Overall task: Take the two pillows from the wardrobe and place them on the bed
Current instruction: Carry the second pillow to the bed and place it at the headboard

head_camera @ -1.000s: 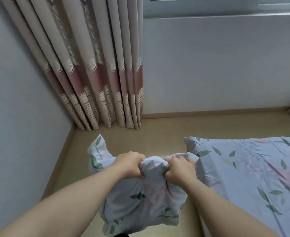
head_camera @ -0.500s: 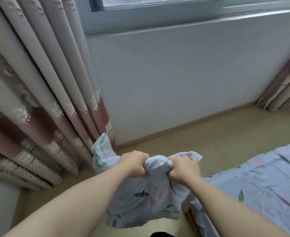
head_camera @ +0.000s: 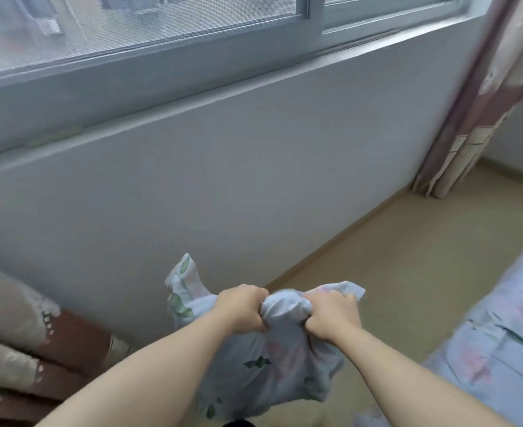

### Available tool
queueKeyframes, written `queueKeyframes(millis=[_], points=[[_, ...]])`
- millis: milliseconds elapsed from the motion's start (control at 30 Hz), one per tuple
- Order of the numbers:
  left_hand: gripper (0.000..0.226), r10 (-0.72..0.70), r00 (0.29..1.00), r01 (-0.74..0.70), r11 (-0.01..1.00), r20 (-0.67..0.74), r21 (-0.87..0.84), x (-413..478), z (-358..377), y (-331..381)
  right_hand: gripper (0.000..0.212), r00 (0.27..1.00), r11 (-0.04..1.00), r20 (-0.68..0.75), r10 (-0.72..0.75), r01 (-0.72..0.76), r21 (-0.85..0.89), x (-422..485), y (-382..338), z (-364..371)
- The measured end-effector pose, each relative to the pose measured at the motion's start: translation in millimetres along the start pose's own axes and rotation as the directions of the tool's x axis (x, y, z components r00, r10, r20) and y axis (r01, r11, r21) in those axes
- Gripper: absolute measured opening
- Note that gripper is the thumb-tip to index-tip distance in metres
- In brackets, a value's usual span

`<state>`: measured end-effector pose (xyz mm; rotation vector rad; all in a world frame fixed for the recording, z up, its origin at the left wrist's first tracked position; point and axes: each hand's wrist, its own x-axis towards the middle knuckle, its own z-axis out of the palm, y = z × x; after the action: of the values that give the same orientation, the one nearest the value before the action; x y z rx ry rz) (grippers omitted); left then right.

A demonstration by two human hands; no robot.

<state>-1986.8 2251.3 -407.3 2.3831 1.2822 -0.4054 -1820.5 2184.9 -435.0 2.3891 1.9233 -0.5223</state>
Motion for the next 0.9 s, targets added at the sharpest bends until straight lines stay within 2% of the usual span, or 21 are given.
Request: queueKeyframes(millis=[133,333,500,600,733,900], points=[[0.029,0.083,0.995,-0.085,0.996,0.052,0.024,84.2,-28.5,7.0,0.035,0.995,0.994,-0.009,0.104,-0.104,-0.013,61.3,32.0,-15.4],[0.025,0.267,0.954,-0.284,0.952,0.136,0.116,206.4,-64.8,35.3,0.043,0.946,0.942,0.004,0.325,-0.324,0.083,133.7,88.7,-30.3],[0.022,0.444,0.873,-0.477,0.862,0.199,0.168,287.8,-92.8,77.7,0.023,0.861,0.849,-0.011,0.509,-0.5,0.169,167.0,138.1,-44.4],[0.021,0.531,0.816,-0.573,0.794,0.228,0.202,329.3,-102.2,111.6,0.022,0.795,0.777,0.0,0.606,-0.592,0.212,179.0,172.2,-47.0],[0.023,0.601,0.753,-0.656,0.718,0.269,0.232,383.9,-112.6,164.4,0.029,0.727,0.709,-0.025,0.686,-0.66,0.246,199.0,224.3,-56.1],[0.024,0.623,0.713,-0.698,0.673,0.322,0.244,452.8,-121.3,246.8,0.038,0.665,0.634,0.009,0.746,-0.716,0.292,225.5,309.4,-72.6]])
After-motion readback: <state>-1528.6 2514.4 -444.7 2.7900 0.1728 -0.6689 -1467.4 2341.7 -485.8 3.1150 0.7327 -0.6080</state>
